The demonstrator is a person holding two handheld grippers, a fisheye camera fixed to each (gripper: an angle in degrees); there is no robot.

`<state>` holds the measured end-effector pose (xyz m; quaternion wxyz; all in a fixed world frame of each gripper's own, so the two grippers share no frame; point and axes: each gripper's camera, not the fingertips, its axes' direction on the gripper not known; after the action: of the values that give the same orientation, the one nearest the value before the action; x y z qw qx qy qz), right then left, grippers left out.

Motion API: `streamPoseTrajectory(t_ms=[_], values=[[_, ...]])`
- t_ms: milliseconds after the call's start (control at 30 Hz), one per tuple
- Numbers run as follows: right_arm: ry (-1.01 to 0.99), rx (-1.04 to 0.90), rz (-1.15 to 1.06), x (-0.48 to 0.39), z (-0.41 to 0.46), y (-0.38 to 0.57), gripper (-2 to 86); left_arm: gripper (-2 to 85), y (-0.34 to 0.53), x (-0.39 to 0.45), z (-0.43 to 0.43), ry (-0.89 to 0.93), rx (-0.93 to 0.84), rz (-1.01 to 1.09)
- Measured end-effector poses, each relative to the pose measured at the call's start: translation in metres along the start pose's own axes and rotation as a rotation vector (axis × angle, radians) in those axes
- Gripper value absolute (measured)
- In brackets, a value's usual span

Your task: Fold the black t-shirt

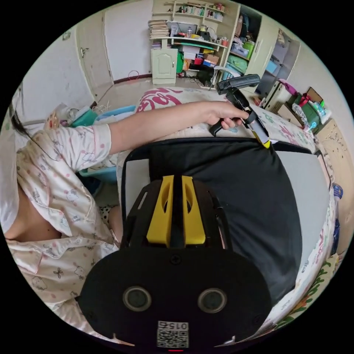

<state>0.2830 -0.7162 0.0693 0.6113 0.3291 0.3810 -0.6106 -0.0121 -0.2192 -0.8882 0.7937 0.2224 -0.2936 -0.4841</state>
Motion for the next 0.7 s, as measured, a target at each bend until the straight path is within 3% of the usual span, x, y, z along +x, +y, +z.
streamPoseTrajectory(t_ms=[133,233,300,400,567,700], values=[[-0.185,0.177,-0.026,-0.006,-0.070,0.043,8.5,9.6,0.038,0.011,-0.048,0.144,0.124,0.198],[0.010,0.320,0.018,-0.019,-0.130,0.108,9.3,8.8,0.082,0.057,-0.082,0.357,0.143,0.599],[0.302,0.335,0.149,-0.020,-0.155,0.160,9.9,7.7,0.135,0.101,-0.076,0.479,-0.011,0.987],[0.479,0.263,0.331,-0.006,-0.167,0.211,10.9,8.7,0.209,0.136,-0.048,0.359,-0.181,1.303],[0.385,0.202,0.406,0.015,-0.165,0.259,10.8,8.6,0.274,0.135,0.002,0.197,-0.365,1.423],[0.420,0.166,0.420,0.024,-0.166,0.263,5.8,6.0,0.281,0.087,0.019,0.262,-0.396,1.324]])
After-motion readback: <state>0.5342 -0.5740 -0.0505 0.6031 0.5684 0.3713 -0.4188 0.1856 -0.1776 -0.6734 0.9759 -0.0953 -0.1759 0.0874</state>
